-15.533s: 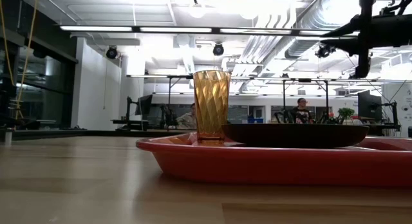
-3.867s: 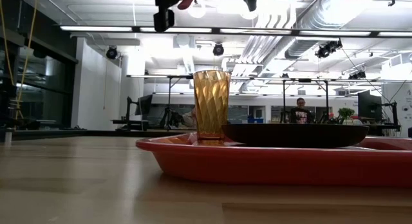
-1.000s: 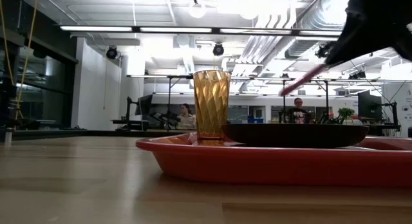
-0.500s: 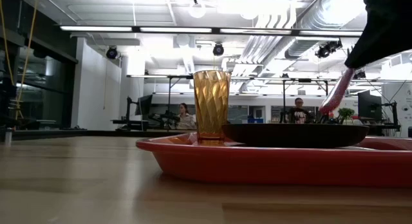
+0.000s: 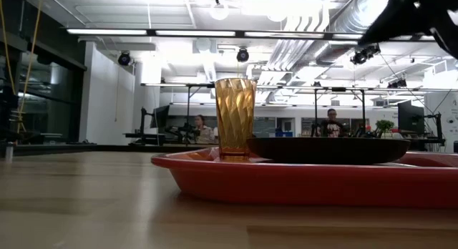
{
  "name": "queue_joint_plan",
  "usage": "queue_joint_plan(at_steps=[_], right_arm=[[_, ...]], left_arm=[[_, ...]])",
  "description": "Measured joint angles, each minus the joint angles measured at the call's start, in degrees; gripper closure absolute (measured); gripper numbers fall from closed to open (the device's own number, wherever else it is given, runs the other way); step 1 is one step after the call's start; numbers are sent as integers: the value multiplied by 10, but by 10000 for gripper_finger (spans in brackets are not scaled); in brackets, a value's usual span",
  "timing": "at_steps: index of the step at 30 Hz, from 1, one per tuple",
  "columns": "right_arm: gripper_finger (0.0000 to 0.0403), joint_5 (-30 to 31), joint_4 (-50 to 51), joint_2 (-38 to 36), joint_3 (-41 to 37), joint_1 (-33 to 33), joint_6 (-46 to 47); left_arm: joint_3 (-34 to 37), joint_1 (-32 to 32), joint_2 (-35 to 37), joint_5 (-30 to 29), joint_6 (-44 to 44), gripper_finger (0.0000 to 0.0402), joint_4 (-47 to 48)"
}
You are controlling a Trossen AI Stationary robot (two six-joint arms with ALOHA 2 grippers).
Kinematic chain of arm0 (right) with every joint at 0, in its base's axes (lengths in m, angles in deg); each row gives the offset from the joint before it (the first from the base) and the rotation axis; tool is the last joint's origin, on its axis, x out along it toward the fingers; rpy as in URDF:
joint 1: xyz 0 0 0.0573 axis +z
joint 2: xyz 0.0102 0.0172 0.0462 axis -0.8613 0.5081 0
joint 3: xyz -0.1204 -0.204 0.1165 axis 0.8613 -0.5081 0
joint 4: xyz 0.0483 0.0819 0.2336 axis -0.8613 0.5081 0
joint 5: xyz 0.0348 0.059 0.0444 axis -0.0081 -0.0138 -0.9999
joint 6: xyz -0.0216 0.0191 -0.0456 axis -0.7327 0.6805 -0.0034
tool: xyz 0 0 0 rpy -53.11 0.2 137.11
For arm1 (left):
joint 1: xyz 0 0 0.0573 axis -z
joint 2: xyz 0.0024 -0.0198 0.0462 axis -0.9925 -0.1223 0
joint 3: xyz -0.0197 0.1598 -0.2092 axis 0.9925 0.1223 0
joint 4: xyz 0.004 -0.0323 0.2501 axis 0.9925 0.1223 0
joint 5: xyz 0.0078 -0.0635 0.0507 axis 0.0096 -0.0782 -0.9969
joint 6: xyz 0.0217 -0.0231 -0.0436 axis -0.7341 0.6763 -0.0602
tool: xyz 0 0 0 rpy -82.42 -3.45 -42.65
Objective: Pick and place plate/cup/fork/spoon on tray
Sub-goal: Put the pink fork on the red tray to the bottom of the black plate
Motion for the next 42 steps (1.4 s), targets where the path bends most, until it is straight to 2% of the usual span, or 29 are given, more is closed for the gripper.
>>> queue_joint_plan(at_steps=[4,9,13,16,20,25,28,31,38,42], right_arm=[[403,82,22,-49,0,-11,-2],[403,159,15,-107,0,-36,-57],[403,194,-12,-146,0,-56,-128],[403,200,-46,-167,0,-71,-193],[403,201,-113,-183,0,-90,-297],[403,204,-207,-192,0,-109,-417],[403,206,-251,-192,0,-117,-471],[403,207,-273,-192,0,-124,-485],[403,220,-292,-194,0,-127,-483],[403,204,-308,-203,0,-126,-486]], left_arm=[[0,10,0,2,23,202,10],[0,23,0,3,40,202,32],[0,25,-9,7,159,201,35],[0,22,-28,12,247,193,43],[0,28,-77,-13,378,183,66],[1,38,-140,-18,461,181,35],[1,44,-163,-22,488,181,-15],[1,51,-169,-37,502,181,-53],[1,57,-170,-47,502,181,-58],[1,57,-170,-62,501,181,-61]])
